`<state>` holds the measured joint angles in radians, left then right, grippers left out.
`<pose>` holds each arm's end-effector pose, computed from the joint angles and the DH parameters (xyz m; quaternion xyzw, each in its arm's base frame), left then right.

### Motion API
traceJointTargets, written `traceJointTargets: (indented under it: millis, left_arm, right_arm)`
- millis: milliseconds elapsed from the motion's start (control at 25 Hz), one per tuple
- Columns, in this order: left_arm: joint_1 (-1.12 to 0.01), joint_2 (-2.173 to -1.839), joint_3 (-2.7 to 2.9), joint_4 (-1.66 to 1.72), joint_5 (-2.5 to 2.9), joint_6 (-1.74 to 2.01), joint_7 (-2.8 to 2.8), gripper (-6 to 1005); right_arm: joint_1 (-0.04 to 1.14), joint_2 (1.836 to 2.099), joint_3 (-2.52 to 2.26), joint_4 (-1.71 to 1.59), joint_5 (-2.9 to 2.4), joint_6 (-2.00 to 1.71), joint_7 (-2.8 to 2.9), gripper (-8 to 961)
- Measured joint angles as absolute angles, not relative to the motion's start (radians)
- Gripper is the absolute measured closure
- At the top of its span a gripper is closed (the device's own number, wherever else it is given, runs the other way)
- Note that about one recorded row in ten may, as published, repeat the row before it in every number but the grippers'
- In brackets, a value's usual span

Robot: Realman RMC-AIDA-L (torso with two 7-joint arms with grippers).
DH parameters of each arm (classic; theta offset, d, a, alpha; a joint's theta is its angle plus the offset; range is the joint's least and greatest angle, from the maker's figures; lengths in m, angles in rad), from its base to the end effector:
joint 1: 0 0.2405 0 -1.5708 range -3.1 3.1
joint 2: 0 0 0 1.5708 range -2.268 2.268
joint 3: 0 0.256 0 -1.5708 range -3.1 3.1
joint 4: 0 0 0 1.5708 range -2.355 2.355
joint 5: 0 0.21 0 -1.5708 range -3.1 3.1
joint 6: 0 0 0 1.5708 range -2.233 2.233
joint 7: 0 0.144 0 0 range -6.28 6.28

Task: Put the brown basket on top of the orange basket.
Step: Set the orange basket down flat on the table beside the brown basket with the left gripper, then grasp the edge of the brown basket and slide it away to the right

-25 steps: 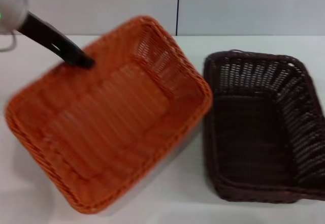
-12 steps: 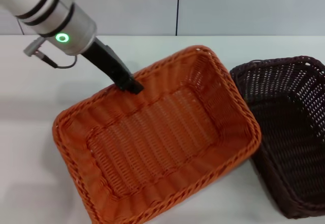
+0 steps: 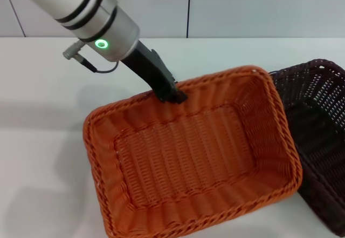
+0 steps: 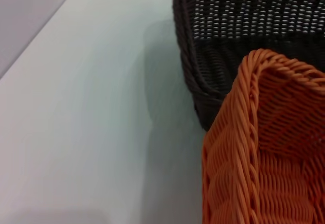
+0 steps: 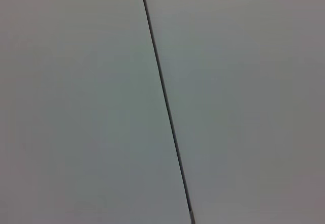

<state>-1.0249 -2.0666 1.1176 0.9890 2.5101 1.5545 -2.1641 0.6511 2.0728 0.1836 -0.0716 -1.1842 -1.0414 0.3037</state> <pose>-0.0889 0.4146 -0.0065 -0.9786 -0.1447 0.1105 0.0954 0.3449 0.3897 0.0594 -0.5424 0.3194 0.3309 0.7031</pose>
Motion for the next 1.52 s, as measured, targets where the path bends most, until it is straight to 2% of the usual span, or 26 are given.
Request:
traceJointTargets:
  millis: [960,1160,1320,1360,1480,1520]
  left_arm:
    - [-1.006,-2.063,1.200,0.981,2.459,1.416,-2.160,697]
    - [-0.986,-2.065,1.208,1.028,2.459,1.403,-2.159,433]
    - [-0.986,-2.065,1.208,1.028,2.459,1.403,-2.159,314]
    - [-0.943,-2.067,1.216,1.100,2.441,1.374,-2.165,284]
    - [-0.943,-2.067,1.216,1.100,2.441,1.374,-2.165,195]
    - [-0.906,-2.067,1.217,1.135,2.411,1.339,-2.164,165]
  right_arm:
    - [0.661,2.072,0.188,-0.060,-1.184,-1.040,0.304,397]
    - [0.671,2.071,0.194,-0.061,-1.184,-1.040,0.304,397]
    - [0.673,2.069,0.197,-0.065,-1.184,-1.040,0.304,397]
    - [0.674,2.069,0.197,-0.065,-1.184,-1.040,0.304,397]
    - [0.676,2.068,0.197,-0.076,-1.184,-1.040,0.306,397]
    - [0.679,2.067,0.193,-0.082,-1.185,-1.040,0.315,397]
